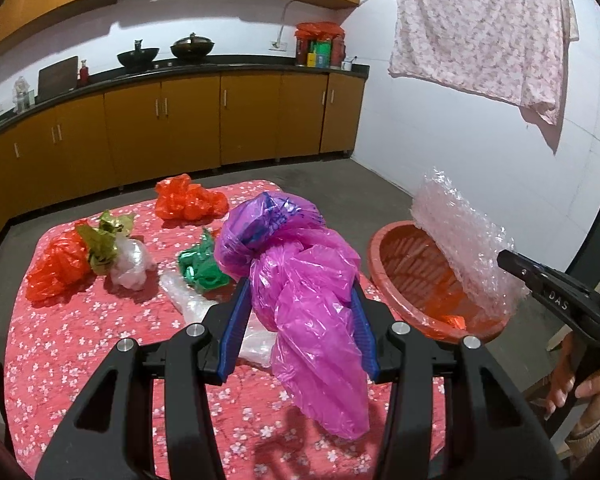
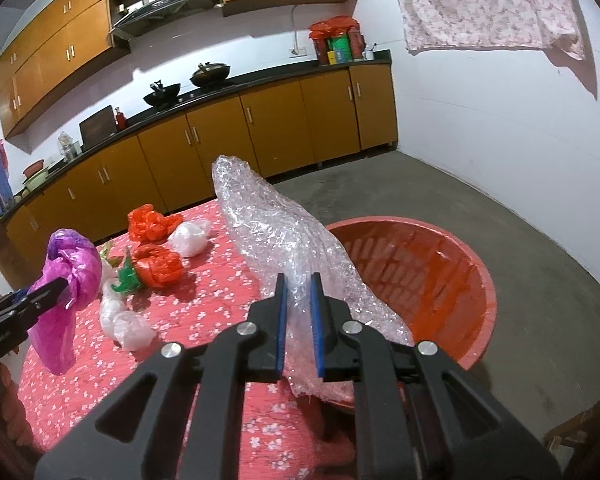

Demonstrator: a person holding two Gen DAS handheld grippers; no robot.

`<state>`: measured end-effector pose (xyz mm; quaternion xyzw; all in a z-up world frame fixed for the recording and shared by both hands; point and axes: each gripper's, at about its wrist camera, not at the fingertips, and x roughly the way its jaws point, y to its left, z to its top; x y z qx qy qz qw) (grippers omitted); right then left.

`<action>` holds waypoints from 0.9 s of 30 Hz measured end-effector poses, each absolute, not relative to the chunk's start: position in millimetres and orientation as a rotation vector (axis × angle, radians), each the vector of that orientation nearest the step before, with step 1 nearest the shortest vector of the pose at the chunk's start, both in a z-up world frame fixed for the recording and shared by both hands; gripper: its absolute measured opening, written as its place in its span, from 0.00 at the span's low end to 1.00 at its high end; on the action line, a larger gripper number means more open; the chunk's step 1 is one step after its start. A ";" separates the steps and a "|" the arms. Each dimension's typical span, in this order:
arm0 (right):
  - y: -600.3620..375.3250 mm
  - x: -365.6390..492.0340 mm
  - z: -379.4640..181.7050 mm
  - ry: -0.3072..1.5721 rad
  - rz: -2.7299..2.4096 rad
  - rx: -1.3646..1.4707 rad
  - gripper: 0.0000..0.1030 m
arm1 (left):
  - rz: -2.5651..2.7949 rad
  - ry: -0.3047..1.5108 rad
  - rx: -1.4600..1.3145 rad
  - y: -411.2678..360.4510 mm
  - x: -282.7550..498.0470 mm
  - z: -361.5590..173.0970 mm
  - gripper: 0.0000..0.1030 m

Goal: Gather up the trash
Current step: 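Carry the pink bag and bubble wrap to the basket and release both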

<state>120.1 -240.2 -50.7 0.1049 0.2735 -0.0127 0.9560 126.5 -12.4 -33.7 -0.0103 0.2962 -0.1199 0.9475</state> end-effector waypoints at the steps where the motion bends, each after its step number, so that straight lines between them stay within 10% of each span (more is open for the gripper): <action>1: -242.5 120.6 -51.2 0.555 -0.032 0.216 0.12 | -0.251 0.605 -0.019 -15.6 127.4 -34.0 0.46; 27: -307.6 145.0 -73.5 0.565 -0.164 0.287 0.12 | -0.463 0.649 0.042 -131.5 174.0 -46.5 0.46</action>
